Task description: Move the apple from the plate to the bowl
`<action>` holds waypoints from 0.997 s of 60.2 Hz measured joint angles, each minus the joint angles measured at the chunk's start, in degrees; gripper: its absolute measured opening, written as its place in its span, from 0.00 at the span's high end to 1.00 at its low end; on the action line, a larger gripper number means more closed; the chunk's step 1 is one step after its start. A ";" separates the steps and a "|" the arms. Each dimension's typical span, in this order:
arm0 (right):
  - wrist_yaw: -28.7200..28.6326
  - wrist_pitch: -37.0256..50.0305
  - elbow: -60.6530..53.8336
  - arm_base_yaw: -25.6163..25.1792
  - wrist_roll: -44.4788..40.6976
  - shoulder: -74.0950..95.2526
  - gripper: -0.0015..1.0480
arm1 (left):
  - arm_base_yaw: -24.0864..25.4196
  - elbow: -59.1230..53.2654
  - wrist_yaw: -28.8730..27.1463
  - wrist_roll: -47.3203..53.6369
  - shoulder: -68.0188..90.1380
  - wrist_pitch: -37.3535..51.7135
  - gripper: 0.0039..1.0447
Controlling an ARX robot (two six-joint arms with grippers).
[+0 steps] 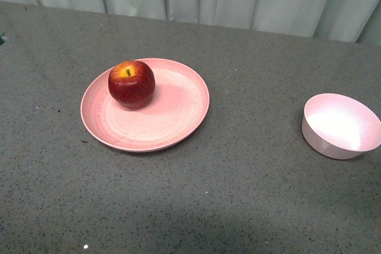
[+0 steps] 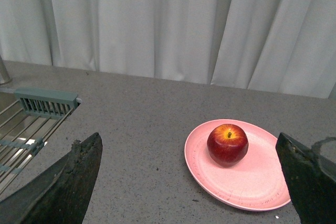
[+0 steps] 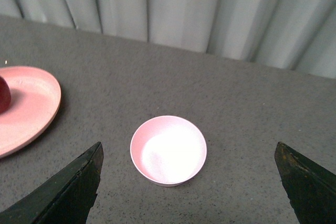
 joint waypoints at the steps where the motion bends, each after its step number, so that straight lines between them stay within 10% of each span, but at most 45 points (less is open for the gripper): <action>1: -0.15 -0.13 1.09 0.13 -0.35 2.78 0.09 | -0.02 0.00 0.00 0.00 0.00 0.00 0.06; 60: 2.38 -9.25 34.29 8.52 -6.49 59.14 0.09 | -0.02 0.00 0.00 0.00 0.00 0.00 0.06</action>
